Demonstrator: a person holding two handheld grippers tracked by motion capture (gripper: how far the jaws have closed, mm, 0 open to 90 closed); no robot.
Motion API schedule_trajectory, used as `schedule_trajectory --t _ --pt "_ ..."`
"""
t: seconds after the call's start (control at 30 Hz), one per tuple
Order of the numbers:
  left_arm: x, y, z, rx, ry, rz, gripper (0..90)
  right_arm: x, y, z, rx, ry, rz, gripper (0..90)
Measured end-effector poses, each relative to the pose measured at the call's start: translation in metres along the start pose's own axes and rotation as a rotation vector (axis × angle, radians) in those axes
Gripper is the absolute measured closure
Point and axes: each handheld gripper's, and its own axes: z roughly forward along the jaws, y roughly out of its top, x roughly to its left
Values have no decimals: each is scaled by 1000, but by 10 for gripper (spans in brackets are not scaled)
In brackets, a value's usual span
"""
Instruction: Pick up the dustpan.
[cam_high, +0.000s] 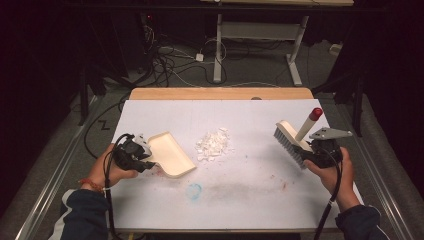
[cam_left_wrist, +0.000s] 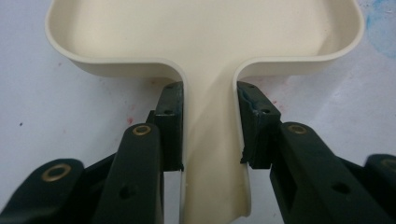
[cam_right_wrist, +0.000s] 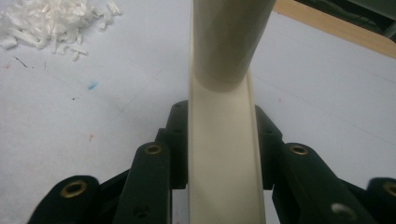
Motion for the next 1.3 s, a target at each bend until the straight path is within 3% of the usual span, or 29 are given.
schedule_trajectory --t 0.13,0.27,0.6,0.83,1.03,1.07,1.3 --pt "5 9 3 14 -22 27 626 0 3 3 3 0 -8 678" --pt "5 17 5 39 -16 68 626 1 4 7 8 -2 -4 677" --pt "4 27 9 58 -25 83 625 4 15 17 4 11 -10 678" --pt "-1 37 7 94 -27 156 626 7 17 19 5 20 -14 677" --pt "1 42 8 113 -40 160 626 6 18 19 3 27 -10 677" --pt "1 43 7 117 -41 161 626 7 19 20 6 29 8 678" --pt "2 47 9 144 -44 171 626 7 31 28 -26 3 -7 678"
